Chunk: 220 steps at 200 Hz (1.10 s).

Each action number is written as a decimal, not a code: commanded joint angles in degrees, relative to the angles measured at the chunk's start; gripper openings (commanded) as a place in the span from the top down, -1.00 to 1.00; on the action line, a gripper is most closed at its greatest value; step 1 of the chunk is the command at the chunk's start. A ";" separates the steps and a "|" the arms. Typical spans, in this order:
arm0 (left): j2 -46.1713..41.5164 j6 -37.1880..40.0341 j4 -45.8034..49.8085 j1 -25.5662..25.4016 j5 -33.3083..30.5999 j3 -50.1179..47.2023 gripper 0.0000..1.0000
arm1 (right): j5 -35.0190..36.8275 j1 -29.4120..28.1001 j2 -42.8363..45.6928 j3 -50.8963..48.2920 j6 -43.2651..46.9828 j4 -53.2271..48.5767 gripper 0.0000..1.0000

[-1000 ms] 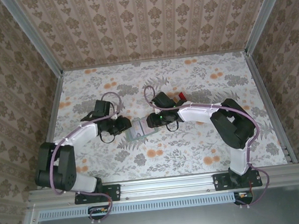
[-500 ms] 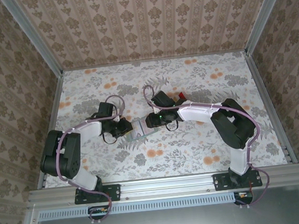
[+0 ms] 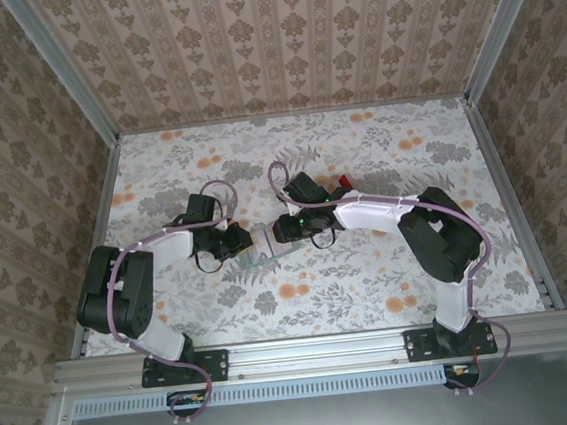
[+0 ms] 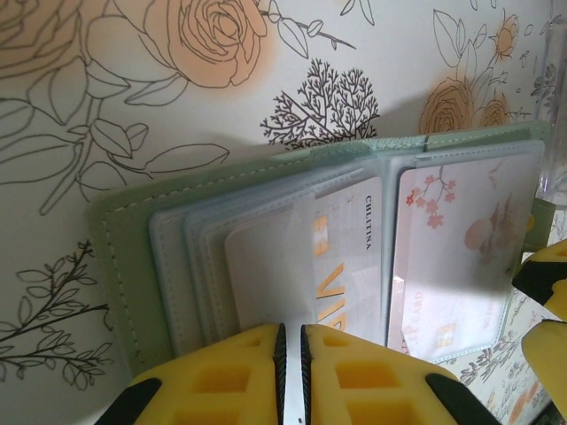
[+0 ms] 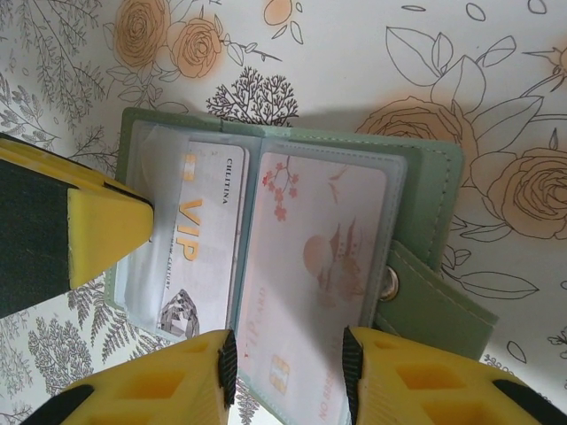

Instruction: Put the credit cards into the card holder

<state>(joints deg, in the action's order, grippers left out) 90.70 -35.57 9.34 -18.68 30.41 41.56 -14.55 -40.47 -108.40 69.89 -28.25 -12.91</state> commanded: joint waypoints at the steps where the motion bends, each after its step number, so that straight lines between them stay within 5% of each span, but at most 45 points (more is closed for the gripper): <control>1: 1.11 -0.29 0.07 -0.13 0.03 -1.16 0.69 | -1.23 -0.40 -1.30 1.61 0.29 -1.73 0.20; 61: 0.92 -0.05 0.49 -0.13 0.17 -0.96 0.69 | 4.95 -0.42 1.05 0.40 1.00 -3.05 0.20; 220: 1.50 -0.33 -0.16 -0.13 0.42 -1.13 0.69 | 0.52 -1.19 -1.64 2.58 -0.02 -1.85 0.20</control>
<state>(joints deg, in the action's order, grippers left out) 90.80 -35.57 8.67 -18.68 30.68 41.30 -12.45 -41.17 -108.84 70.61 -28.25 -14.15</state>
